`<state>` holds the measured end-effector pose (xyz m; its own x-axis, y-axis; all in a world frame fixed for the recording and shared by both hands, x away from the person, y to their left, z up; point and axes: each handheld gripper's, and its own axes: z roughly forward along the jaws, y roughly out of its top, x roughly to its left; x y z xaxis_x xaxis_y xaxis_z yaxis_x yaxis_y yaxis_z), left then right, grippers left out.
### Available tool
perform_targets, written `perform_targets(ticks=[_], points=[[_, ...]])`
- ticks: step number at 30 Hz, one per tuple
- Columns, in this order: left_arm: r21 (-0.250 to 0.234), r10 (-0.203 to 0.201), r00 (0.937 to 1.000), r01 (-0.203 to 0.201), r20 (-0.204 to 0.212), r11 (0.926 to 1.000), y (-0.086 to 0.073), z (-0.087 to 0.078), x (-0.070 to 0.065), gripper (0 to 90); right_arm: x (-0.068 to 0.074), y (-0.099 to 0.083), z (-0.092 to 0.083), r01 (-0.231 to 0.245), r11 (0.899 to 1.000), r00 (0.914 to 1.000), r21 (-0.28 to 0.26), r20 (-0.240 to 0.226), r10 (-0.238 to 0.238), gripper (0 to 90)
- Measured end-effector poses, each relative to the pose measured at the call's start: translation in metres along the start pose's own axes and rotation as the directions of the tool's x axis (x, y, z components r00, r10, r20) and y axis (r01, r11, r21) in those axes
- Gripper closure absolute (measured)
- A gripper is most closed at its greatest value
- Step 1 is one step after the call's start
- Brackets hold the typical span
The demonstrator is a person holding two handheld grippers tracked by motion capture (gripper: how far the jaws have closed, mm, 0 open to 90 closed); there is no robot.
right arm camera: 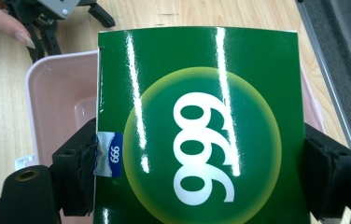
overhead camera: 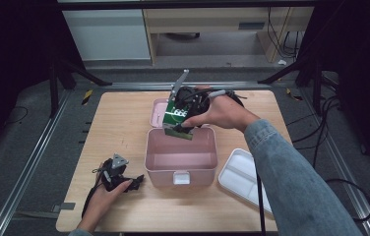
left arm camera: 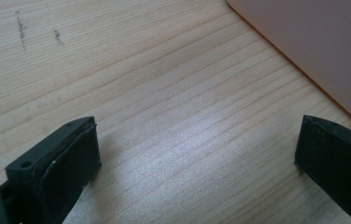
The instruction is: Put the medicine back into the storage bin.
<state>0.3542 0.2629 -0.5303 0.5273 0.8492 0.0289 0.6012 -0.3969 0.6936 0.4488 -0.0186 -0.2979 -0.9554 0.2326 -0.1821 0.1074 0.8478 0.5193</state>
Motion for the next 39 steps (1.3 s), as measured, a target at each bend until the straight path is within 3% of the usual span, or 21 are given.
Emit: perform_targets(ticks=[9, 23, 32, 39], points=[[0.002, 0.002, 1.0, -0.002, 0.0, 1.0, 0.0, 0.0, 0.0, 0.0, 0.013, 0.012, 0.017, 0.049, 0.999, 0.9985, 0.012, -0.024, -0.049, 17.0], [0.0, 0.002, 1.0, -0.002, 0.001, 1.0, 0.0, 0.0, 0.0, 0.0, 0.026, 0.017, 0.044, 0.103, 0.995, 0.991, 0.017, -0.088, -0.101, 17.0], [-0.001, 0.0, 1.0, 0.0, 0.001, 1.0, 0.0, 0.0, 0.0, 0.0, 0.03, 0.013, 0.067, 0.122, 0.992, 0.9841, 0.036, -0.135, -0.116, 17.0], [-0.001, 0.001, 1.0, -0.001, 0.001, 1.0, 0.0, 0.0, 0.0, 0.0, 0.033, 0.017, 0.075, 0.128, 0.991, 0.9807, 0.043, -0.154, -0.12, 17.0]])
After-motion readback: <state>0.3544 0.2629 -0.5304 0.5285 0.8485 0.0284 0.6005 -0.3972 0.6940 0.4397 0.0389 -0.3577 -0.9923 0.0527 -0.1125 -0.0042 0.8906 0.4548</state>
